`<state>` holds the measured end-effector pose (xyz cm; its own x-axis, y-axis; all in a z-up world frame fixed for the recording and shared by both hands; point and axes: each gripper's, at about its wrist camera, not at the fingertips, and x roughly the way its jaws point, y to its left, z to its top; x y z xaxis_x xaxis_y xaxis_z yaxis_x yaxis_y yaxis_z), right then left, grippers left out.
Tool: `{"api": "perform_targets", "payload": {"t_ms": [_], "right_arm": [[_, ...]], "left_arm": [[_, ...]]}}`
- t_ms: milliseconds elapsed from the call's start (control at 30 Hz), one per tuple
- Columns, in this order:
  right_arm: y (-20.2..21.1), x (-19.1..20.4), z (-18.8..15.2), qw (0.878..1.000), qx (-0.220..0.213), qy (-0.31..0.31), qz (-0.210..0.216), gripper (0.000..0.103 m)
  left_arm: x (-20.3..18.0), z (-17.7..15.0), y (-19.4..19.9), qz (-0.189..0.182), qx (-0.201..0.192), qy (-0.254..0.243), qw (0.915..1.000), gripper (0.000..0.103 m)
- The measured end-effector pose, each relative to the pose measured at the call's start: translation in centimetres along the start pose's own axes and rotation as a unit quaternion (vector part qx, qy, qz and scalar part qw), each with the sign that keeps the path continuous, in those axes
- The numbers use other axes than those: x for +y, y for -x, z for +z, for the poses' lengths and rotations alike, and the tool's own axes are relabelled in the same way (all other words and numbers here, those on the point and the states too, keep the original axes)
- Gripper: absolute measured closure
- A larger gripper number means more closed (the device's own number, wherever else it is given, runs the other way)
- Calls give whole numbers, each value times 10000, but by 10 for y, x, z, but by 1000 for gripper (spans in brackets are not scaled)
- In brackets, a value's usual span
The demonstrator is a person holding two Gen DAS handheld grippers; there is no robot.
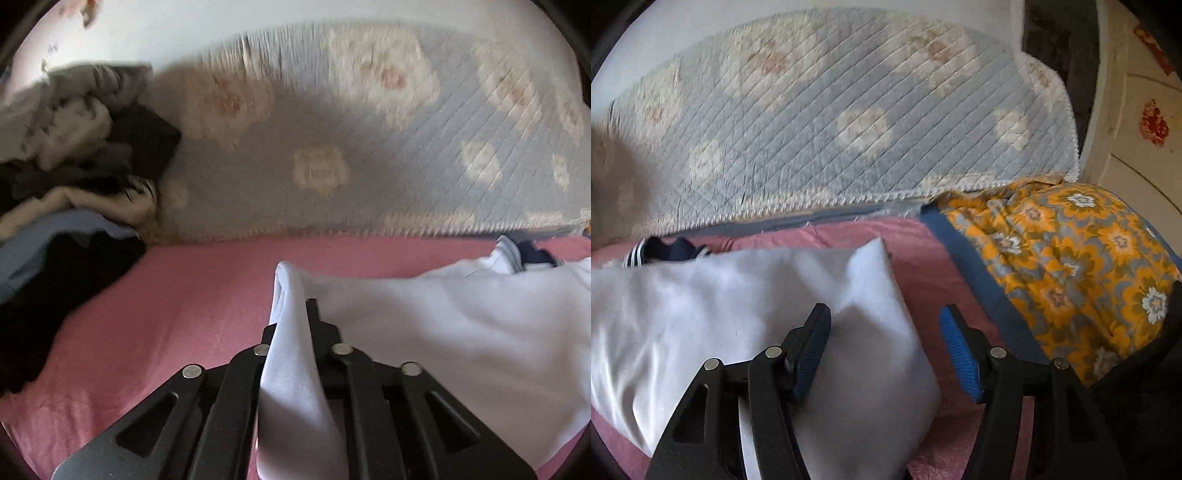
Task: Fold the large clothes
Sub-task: 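Fold the white hem over the jacket toward the collar with both grippers, then open both grippers and lift them off the folded jacket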
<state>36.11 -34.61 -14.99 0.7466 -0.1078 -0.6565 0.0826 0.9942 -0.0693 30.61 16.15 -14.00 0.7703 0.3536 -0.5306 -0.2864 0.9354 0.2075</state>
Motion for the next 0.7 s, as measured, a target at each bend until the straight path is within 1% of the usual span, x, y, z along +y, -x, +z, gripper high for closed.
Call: {"api": "perform_targets", "payload": {"t_ms": [67, 100, 133, 167, 200, 233, 267, 300, 333, 367, 433, 467, 500, 533, 567, 600, 633, 667, 700], "right_arm": [[6, -8, 2, 9997, -145, -190, 39, 39], [12, -10, 4, 9993, -289, -242, 78, 39], [19, -10, 5, 9985, -454, -264, 118, 39], [26, -9, 7, 9977, -611, -258, 171, 39], [37, -5, 8, 9960, -812, -204, 305, 39], [42, -2, 9, 9950, -879, -157, 445, 39], [49, 3, 9, 9930, -932, -109, 720, 39], [56, 9, 10, 9895, -912, -81, 1121, 39], [59, 14, 10, 9871, -824, -65, 1374, 39], [62, 23, 10, 9847, -632, -13, 1622, 39], [67, 40, 6, 9853, -373, 235, 1649, 39], [74, 51, 1, 9835, -426, 467, 1695, 39], [79, 55, -2, 9820, -542, 592, 1711, 39], [86, 61, -8, 9809, -725, 784, 1628, 44], [91, 66, -15, 9798, -843, 1011, 1509, 51], [92, 69, -21, 9788, -796, 1108, 1528, 57], [87, 70, -25, 9779, -610, 1108, 1665, 68], [78, 70, -26, 9765, -359, 1043, 1853, 73], [62, 72, -28, 9731, 78, 948, 2097, 75]], "left_arm": [[-1, 0, 29, -94, -394, 120, 9991, 80], [-3, 1, 43, -184, -661, 155, 9975, 68], [-8, 3, 57, -324, -989, 98, 9945, 68], [-16, 3, 72, -400, -1306, -73, 9906, 68], [-23, 2, 83, -340, -1531, -219, 9874, 68], [-31, 1, 93, -295, -1714, -341, 9842, 67], [-40, 0, 100, -347, -1789, -445, 9822, 67], [-47, 1, 103, -472, -1718, -509, 9827, 67], [-57, 1, 105, -636, -1538, -547, 9845, 67], [-65, 2, 104, -849, -1274, -594, 9864, 67], [-83, -1, 98, -1291, -718, -751, 9862, 67], [-95, -5, 93, -1470, -403, -889, 9843, 66], [-103, -8, 87, -1562, -221, -992, 9825, 63], [-109, -12, 82, -1593, -95, -1061, 9815, 54], [-115, -16, 75, -1548, 20, -1088, 9819, 52], [-119, -19, 69, -1530, 155, -1085, 9821, 52], [-122, -22, 60, -1559, 369, -1039, 9816, 52], [-124, -25, 52, -1564, 554, -938, 9817, 51], [-126, -30, 47, -1485, 611, -898, 9829, 51]]}}
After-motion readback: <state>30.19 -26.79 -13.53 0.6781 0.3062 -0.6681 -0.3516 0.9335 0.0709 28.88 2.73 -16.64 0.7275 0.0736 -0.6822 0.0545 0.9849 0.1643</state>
